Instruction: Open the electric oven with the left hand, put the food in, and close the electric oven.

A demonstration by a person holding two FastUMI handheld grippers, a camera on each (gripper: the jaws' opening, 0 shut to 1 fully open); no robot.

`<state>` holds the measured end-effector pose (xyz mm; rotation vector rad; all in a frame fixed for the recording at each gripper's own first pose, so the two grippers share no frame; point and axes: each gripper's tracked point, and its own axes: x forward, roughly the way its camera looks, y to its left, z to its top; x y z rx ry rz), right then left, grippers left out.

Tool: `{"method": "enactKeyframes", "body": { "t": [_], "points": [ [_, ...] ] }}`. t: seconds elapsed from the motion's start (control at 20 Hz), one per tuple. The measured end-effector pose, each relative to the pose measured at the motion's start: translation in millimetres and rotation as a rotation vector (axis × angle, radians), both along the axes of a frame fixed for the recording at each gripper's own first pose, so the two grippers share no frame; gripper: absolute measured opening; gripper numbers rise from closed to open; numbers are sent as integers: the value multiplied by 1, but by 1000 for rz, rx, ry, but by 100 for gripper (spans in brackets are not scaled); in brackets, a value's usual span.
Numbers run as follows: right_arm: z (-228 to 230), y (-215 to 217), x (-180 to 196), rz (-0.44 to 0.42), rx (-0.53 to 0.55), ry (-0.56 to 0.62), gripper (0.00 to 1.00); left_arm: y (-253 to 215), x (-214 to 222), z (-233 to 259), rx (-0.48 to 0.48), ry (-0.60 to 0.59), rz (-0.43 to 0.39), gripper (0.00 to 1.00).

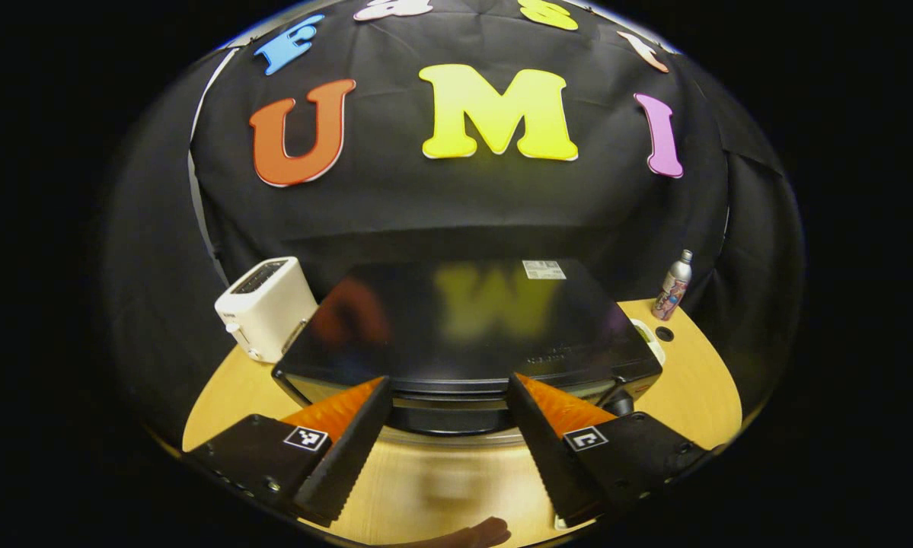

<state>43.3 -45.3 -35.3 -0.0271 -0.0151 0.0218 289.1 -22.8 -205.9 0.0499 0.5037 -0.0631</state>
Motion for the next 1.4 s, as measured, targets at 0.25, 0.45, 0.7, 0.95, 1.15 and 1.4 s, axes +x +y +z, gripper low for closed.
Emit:
{"method": "enactKeyframes", "body": {
  "t": [0.25,0.45,0.7,0.95,1.15,1.4],
  "points": [
    [-7,-13,-2,-22,21,32,98,0,-3,-2,2,36,-1,96],
    [3,-25,-14,-32,62,19,96,2,-8,-3,13,30,-15,96],
    [11,-29,-36,-60,48,-1,96,3,-46,-12,3,52,-23,96],
    [29,-21,-68,-53,35,-35,96,4,-99,-42,-22,95,-37,96],
    [45,-11,-91,-47,21,-76,96,5,-129,-71,-34,137,-34,95],
    [54,3,-102,-30,-8,-83,96,3,-148,-101,-62,186,-29,95]
  ]
}}
